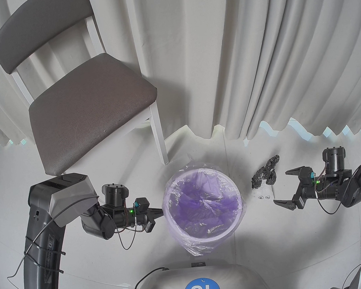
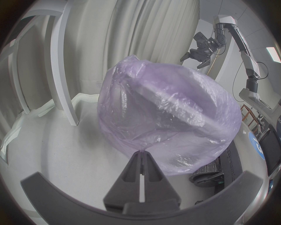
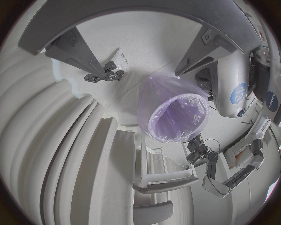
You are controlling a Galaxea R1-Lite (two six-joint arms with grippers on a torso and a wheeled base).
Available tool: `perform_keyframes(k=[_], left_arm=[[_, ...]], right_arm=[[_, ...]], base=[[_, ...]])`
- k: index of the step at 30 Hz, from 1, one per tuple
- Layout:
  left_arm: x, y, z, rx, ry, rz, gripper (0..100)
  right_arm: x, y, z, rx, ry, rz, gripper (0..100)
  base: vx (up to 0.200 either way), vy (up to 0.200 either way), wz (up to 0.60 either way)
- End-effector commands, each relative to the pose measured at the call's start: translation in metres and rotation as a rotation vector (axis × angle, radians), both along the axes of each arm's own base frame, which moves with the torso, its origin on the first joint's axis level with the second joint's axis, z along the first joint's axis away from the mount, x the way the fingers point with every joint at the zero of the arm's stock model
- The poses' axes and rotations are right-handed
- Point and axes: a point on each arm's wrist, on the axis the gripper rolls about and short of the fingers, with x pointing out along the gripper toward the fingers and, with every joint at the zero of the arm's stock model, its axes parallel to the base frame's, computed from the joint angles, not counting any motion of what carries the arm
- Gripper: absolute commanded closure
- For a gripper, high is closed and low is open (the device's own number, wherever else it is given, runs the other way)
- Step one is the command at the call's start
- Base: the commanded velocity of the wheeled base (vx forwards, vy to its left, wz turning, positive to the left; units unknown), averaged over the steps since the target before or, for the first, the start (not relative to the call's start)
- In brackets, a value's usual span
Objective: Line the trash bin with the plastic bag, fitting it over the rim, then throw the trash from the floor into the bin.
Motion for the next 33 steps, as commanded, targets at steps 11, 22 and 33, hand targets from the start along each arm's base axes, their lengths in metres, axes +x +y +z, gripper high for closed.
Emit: perform_keyframes(k=[11,22,33], left_arm=[[-0.026,0.005,-0.007,0.032,0.049,-0.016,0],[-0.014,-0.030,-0.004,0.019,-0.007,-0.104,0],[-0.005,-0.036,-0.002,0.018,0.000,-0.117,100]], right_arm=[[-0.005,0.001,-0.006,-0.002,0.025,0.006,0],[-0.002,0.003,-0.007,-0.002,0.024,0.013,0],[-0.001,0.001,-0.007,0.009,0.020,0.025,0]], base=[[0.000,0.000,0.00],[0.000,0.000,0.00],[0.000,0.000,0.00]])
